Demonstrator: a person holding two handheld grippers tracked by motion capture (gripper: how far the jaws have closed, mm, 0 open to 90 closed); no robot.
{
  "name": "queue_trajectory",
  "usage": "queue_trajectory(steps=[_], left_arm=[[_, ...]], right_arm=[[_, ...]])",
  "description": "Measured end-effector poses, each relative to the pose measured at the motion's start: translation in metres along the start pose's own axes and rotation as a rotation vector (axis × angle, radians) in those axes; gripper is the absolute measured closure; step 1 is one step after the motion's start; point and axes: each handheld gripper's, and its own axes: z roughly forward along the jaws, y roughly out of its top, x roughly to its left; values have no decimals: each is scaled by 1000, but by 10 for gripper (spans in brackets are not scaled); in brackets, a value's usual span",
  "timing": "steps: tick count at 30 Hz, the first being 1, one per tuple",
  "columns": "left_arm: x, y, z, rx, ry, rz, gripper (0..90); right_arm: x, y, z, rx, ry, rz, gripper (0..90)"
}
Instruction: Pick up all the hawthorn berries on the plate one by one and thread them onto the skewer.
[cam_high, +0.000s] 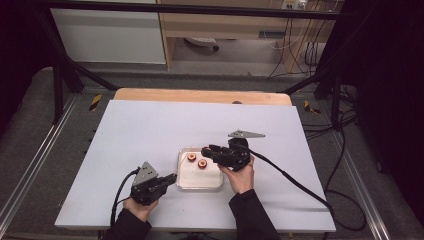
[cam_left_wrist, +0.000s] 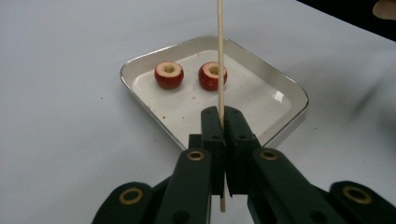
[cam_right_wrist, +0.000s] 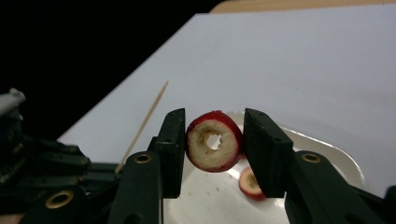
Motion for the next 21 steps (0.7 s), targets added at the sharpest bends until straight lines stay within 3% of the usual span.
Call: queue_trajectory(steps=[1, 5, 6, 7, 10, 18, 21], left_arm=[[-1, 0, -1, -18, -2, -5, 880], [-2, 0, -3, -33, 1, -2, 880], [-2, 0, -3, -36, 0, -4, 880], [-3, 0, -3, -38, -2, -7, 880], [-5, 0, -3, -46, -2, -19, 881], [-9, 0, -5, -70, 3, -26, 881], [-11, 1, -5, -71, -3, -28, 881]], right_arm=[[2, -1, 2, -53, 7, 19, 606], [4, -2, 5, -118, 12, 42, 606], [5, -2, 6, -163, 15, 49, 606], [5, -2, 6, -163, 15, 49, 606], [8, -3, 8, -249, 38, 88, 607], [10, -2, 11, -372, 78, 148, 609], [10, -1, 12, -414, 84, 150, 609]])
